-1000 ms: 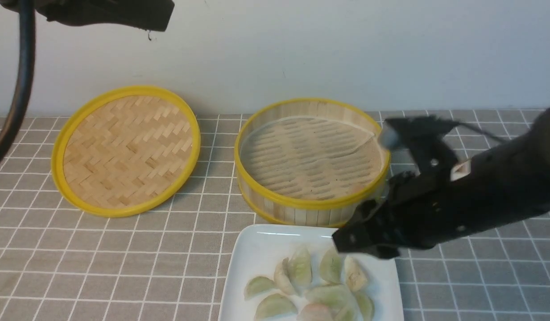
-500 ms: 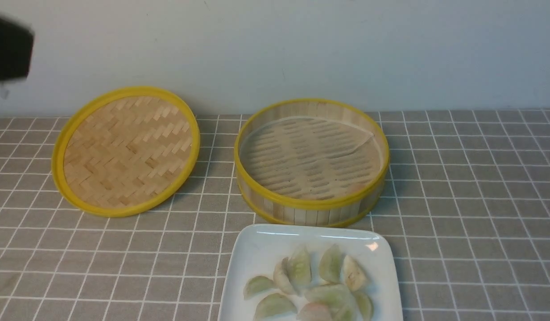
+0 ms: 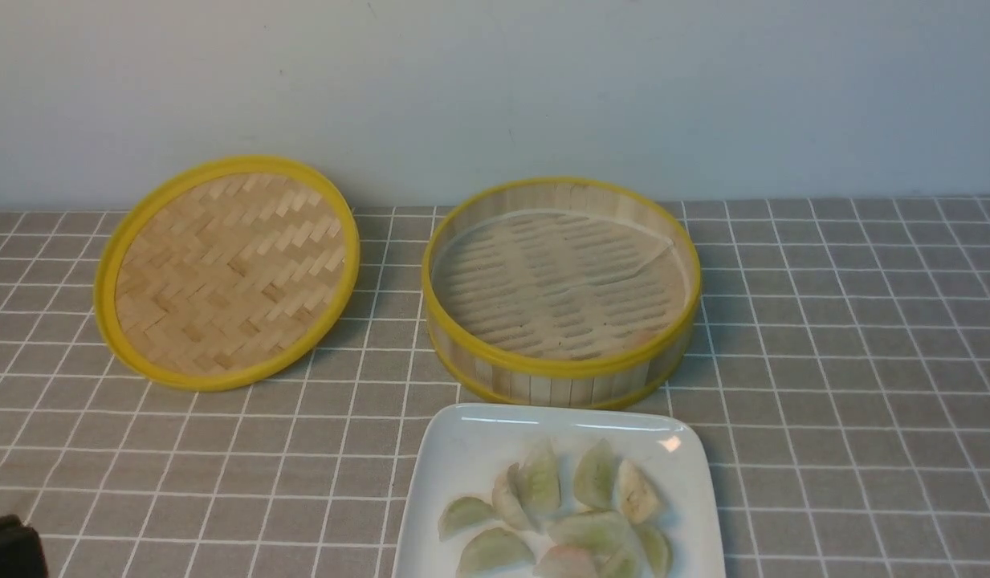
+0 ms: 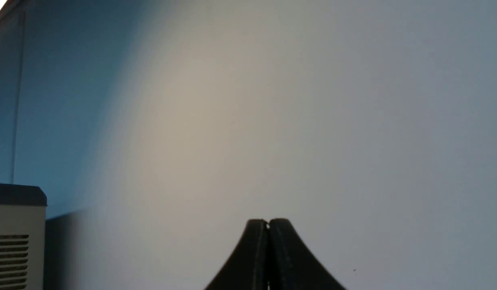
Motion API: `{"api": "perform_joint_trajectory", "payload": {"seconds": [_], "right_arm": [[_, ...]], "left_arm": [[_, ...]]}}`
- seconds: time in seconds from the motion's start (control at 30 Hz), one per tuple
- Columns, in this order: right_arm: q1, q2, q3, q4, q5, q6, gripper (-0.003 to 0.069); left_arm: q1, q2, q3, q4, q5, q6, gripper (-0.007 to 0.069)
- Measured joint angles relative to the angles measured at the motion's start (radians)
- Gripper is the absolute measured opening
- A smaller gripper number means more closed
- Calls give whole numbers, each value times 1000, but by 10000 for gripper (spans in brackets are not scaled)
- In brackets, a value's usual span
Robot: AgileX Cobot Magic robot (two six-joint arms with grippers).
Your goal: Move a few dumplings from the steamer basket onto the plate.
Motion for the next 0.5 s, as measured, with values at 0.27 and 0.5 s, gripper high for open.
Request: {"api": "perform_joint_trajectory", "payload": {"seconds": [0.27, 0.5], "right_arm": [[0, -1, 1, 1, -1, 1, -13], [0, -1, 1, 1, -1, 1, -15]], "left_arm": [[0, -24, 117, -60, -26, -2, 9], [0, -24, 154, -62, -14, -2, 9]]}}
